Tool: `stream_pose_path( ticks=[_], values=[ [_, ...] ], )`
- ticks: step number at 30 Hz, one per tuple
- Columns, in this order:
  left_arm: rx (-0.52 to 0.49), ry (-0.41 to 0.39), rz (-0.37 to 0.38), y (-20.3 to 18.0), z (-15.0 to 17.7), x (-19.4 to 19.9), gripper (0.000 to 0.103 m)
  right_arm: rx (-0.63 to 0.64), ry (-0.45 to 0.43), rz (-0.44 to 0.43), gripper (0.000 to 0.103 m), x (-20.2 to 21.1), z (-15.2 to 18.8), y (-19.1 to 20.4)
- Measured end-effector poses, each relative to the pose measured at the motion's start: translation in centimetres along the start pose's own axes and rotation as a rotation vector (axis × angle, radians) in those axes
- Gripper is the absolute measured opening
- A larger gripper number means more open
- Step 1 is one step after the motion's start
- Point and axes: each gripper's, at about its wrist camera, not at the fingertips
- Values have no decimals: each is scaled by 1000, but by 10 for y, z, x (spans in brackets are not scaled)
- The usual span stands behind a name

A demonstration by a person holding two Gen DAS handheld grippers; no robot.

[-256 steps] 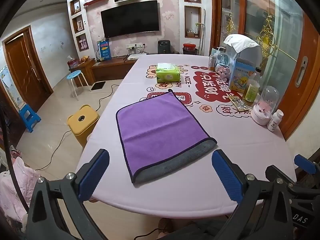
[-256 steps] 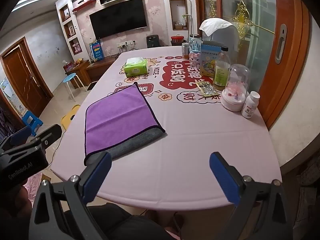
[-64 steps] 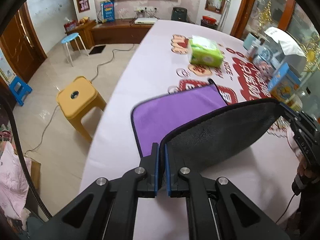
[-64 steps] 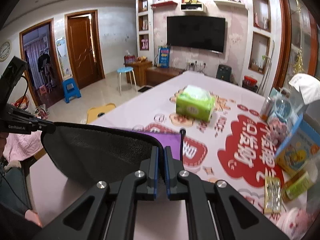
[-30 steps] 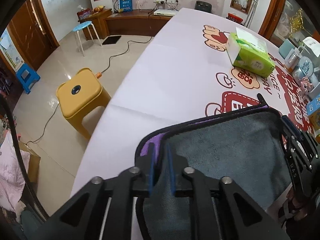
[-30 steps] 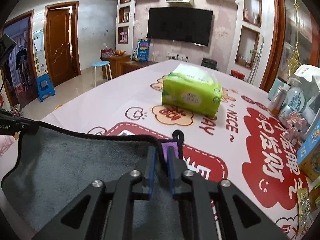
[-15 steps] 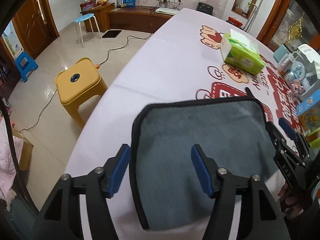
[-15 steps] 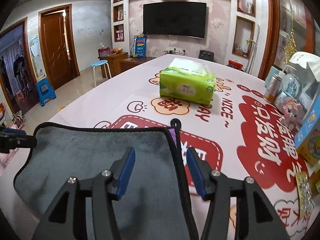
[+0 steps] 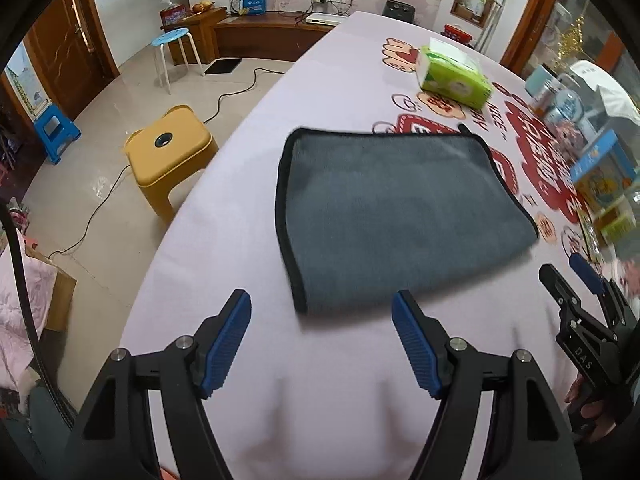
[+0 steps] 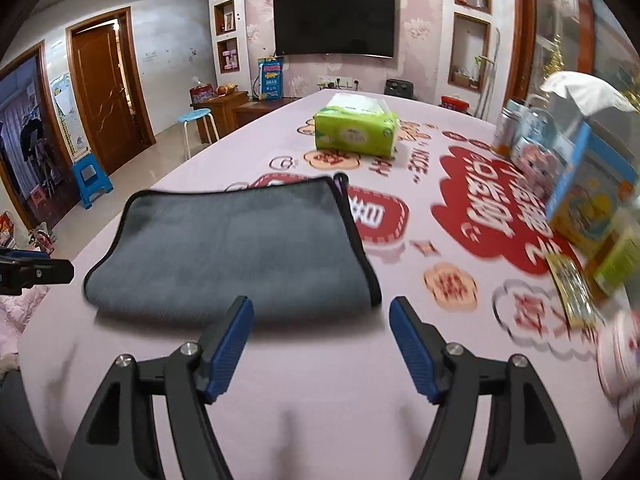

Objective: Fold towel

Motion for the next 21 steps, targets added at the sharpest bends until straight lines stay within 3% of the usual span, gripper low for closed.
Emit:
stream_pose_path(
  ticks=[7, 9, 16, 21],
  values=[
    [-87, 8, 21, -6, 47, 37, 79, -104, 42, -13, 78, 57, 48, 4],
    [-110, 6, 34, -10, 58, 49, 82, -132, 49, -5, 84, 72, 61, 5],
    [-244, 24, 101, -37, 94, 87, 102, -261, 70, 51, 94, 129, 99, -4],
    [-324, 12, 121, -62, 114, 113, 102, -313, 68, 92, 103, 174, 114, -11]
  ],
)
Point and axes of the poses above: each gripper's, at about its wrist camera, not at the fingertips, and x roughly against the way its jaws point, y to its left, z to its underside, and after that the axes turned 1 degree about z, right-handed
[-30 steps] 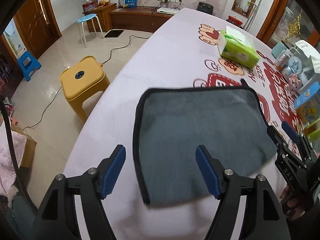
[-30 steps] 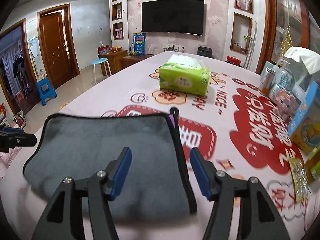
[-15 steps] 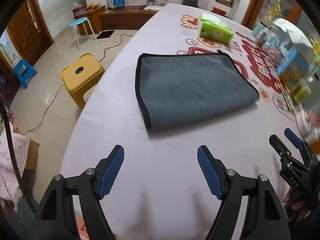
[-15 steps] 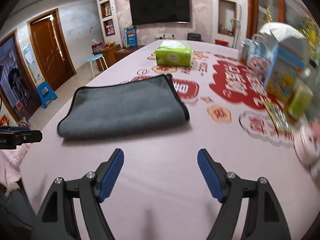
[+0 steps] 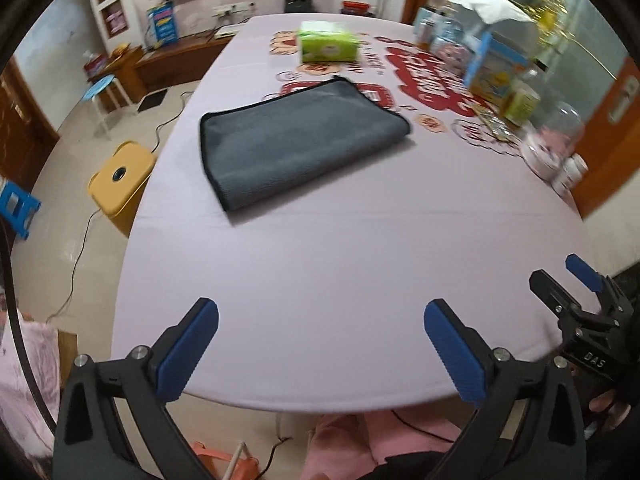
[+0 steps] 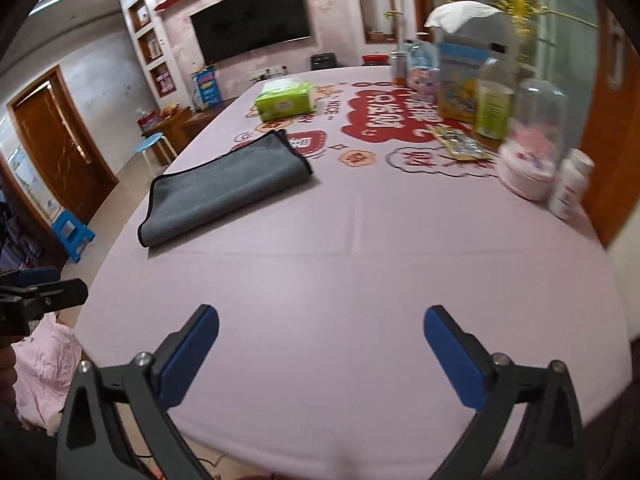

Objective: Fold towel

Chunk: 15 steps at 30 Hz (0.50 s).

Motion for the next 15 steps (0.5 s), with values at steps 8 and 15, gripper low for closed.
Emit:
stream_pose_path(
  ticks=[8, 15],
  values=[
    [-71, -28, 49, -48, -2, 36, 102, 36, -28, 34, 103, 60, 6, -12],
    [-61, -86, 73, -82, -7, 73, 102, 109, -11, -18, 103, 98, 1, -6]
  ],
)
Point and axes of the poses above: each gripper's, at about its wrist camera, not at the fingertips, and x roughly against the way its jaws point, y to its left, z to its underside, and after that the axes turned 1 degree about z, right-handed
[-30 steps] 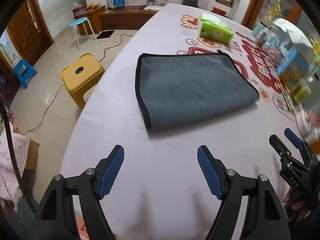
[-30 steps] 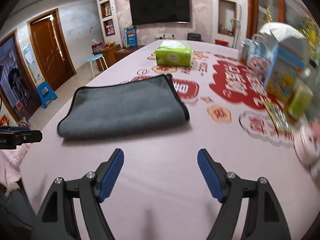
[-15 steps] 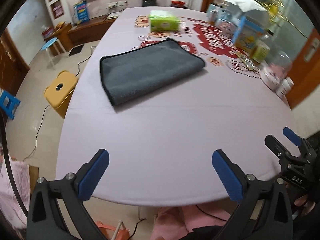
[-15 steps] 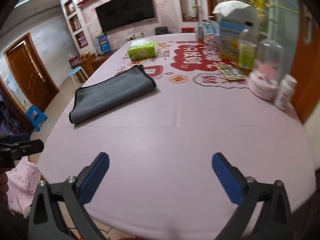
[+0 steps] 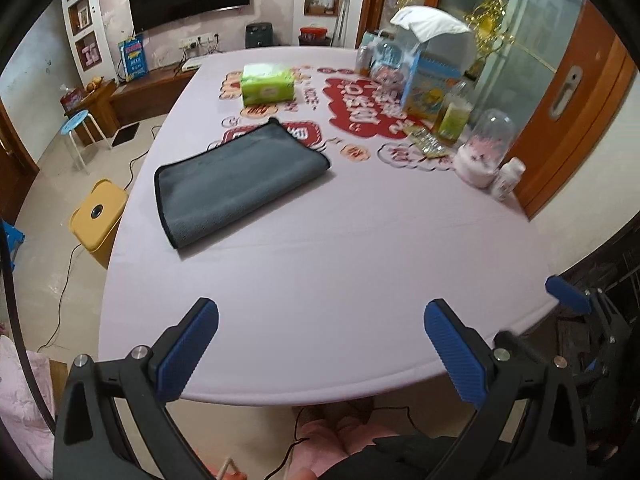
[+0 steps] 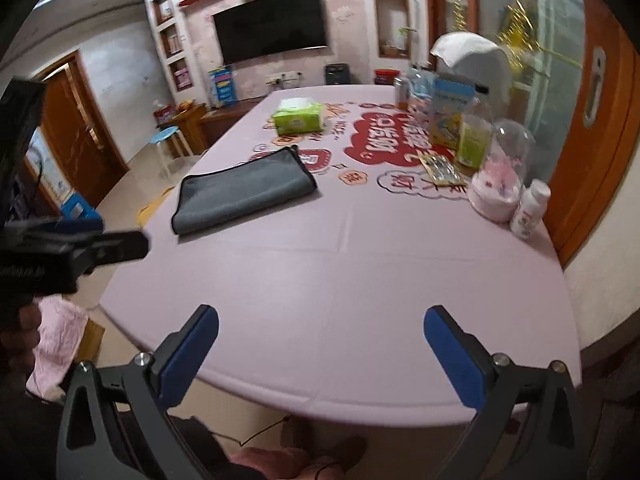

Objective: Fold towel

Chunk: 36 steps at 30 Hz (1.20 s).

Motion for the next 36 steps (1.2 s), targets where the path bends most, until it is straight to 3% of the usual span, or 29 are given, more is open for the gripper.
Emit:
stream_pose_path(
  ticks=[13, 22, 30, 36],
  values=[
    [36, -44, -97, -25, 15, 21, 102, -22, 80, -58, 103, 38, 2, 0],
    [49, -145, -167, -33, 18, 39, 102, -133, 36, -15, 103, 44, 1, -14],
    [66, -171, -195, -35, 17, 41, 102, -141, -33, 35, 103, 50, -1, -16],
    [63, -183, -202, -39, 16, 41, 102, -158, -22, 39, 103, 44, -3, -23]
  ],
)
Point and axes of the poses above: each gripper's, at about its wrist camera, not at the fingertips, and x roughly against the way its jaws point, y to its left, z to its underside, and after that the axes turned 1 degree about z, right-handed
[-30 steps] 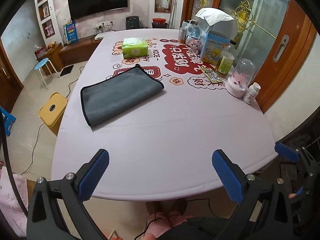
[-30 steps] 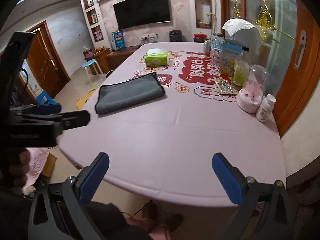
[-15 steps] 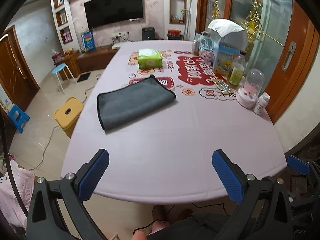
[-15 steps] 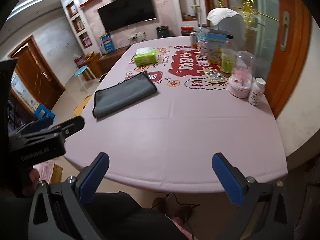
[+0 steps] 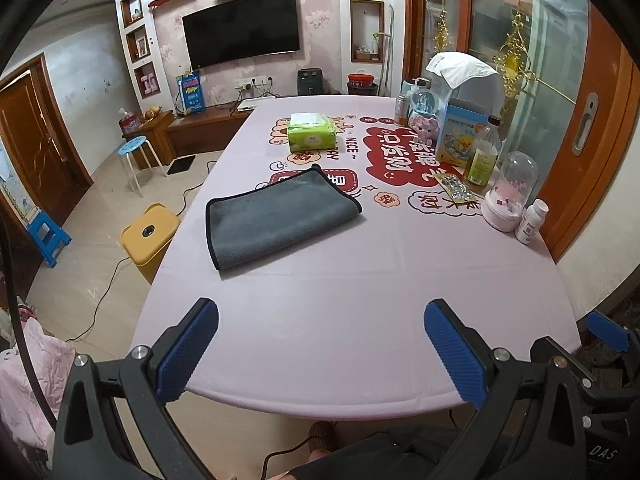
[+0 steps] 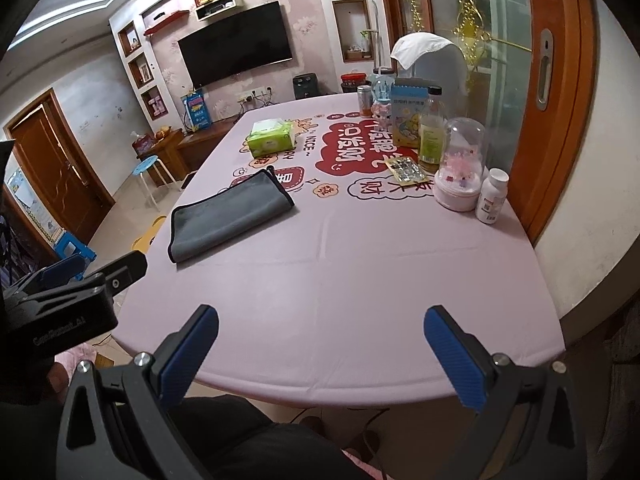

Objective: Fold towel

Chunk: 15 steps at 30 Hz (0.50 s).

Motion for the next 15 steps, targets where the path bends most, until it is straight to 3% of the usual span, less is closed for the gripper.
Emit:
stream_pose_path(
  ticks=[15],
  values=[
    [1, -3, -3, -1, -2, 1, 102, -3, 11, -5, 103, -5, -3, -2]
  ],
)
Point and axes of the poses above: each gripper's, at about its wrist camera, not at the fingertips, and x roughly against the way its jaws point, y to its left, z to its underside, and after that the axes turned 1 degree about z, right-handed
